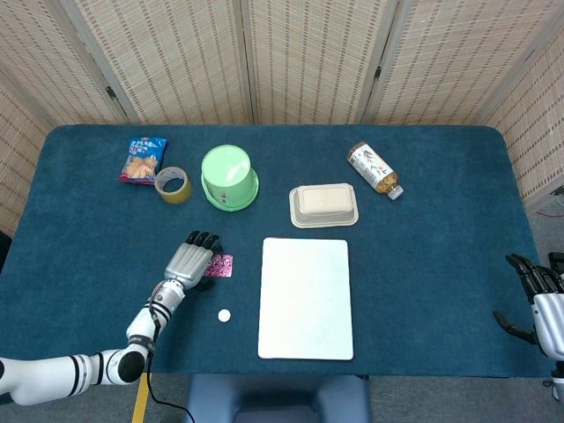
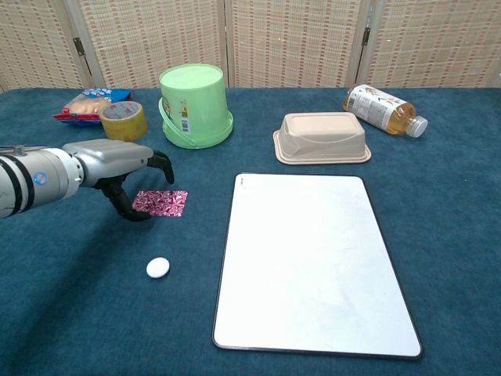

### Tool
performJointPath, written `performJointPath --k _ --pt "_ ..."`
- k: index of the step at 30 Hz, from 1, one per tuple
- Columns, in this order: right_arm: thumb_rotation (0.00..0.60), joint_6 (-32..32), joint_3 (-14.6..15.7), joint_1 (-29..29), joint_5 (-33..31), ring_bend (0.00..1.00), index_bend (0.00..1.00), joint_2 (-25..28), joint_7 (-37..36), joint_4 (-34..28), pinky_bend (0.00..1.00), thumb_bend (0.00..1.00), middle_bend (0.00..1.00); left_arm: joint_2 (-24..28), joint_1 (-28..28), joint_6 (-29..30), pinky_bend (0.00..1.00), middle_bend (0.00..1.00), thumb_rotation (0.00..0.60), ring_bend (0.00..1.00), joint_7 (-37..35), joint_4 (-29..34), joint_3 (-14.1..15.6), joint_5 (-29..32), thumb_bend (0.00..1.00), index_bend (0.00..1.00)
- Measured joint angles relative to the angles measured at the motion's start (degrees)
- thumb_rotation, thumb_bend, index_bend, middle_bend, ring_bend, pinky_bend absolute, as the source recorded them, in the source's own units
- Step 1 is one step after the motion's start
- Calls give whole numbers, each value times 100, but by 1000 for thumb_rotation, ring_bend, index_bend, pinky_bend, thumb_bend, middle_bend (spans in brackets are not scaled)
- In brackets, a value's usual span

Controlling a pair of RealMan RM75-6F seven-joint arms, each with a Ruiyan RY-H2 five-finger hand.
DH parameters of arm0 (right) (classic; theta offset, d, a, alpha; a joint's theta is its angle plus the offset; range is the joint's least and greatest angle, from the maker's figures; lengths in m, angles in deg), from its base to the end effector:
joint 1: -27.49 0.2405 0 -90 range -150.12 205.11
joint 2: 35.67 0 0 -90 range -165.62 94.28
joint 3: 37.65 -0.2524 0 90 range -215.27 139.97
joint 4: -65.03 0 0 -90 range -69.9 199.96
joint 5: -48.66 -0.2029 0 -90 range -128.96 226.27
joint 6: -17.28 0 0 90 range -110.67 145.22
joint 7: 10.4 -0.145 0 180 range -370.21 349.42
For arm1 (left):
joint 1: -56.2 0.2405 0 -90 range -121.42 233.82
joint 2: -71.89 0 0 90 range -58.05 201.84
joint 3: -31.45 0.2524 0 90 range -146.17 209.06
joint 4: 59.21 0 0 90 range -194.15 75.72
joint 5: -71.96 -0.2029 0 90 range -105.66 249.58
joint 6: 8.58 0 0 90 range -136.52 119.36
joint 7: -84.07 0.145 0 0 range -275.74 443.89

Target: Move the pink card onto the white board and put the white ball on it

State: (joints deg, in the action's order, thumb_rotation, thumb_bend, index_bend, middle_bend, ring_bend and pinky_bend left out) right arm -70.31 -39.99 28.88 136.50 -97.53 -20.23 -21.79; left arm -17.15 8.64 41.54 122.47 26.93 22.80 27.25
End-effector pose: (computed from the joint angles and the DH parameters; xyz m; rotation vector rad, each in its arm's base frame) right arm -0.3292 -0.1612 0.1892 1.3403 -0.9250 0.9289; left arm -0.1508 0.3442 -0.0284 -1.9511 -0.9287 -0.6075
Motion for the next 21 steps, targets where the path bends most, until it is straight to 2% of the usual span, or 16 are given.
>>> performJointPath --k 10,21 --pt "600 2 -8 -16 -16 201 105 -10 -39 38 157 245 150 -218 -71 54 0 99 600 39 -160 -365 125 138 348 282" --pt "600 -20 -8 -38 -12 201 105 11 -4 -11 157 245 150 -384 -79 122 0 101 600 66 -392 -610 176 -38 349 343"
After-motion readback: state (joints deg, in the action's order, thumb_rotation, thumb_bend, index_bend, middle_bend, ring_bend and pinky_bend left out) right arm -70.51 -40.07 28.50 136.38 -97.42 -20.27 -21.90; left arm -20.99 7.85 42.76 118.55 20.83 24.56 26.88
